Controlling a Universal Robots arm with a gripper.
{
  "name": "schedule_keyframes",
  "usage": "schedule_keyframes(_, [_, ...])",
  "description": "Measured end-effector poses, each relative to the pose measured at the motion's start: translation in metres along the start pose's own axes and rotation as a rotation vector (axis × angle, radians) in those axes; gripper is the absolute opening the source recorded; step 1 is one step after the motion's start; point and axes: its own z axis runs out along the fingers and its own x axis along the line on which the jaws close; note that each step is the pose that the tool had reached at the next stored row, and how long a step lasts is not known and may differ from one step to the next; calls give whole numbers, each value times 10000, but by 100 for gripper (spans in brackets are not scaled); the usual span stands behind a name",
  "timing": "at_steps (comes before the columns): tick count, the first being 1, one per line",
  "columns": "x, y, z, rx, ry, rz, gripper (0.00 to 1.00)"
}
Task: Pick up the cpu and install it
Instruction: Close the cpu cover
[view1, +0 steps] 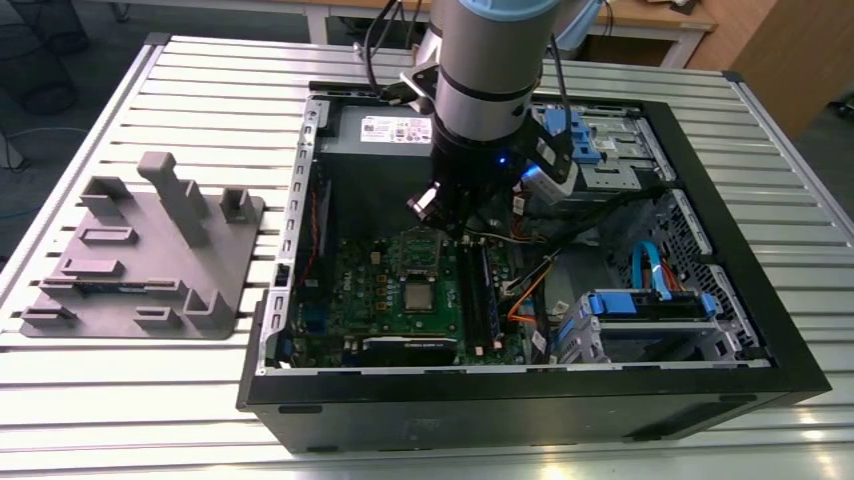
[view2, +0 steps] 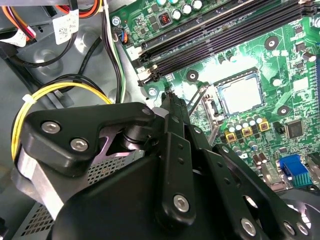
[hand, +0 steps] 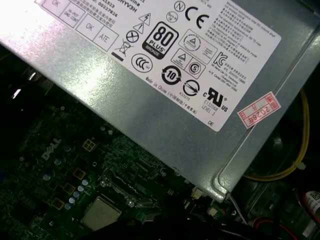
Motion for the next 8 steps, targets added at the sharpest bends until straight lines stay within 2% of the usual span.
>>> schedule_keyframes(8, [2,-4,-9,-4,0,-67,11])
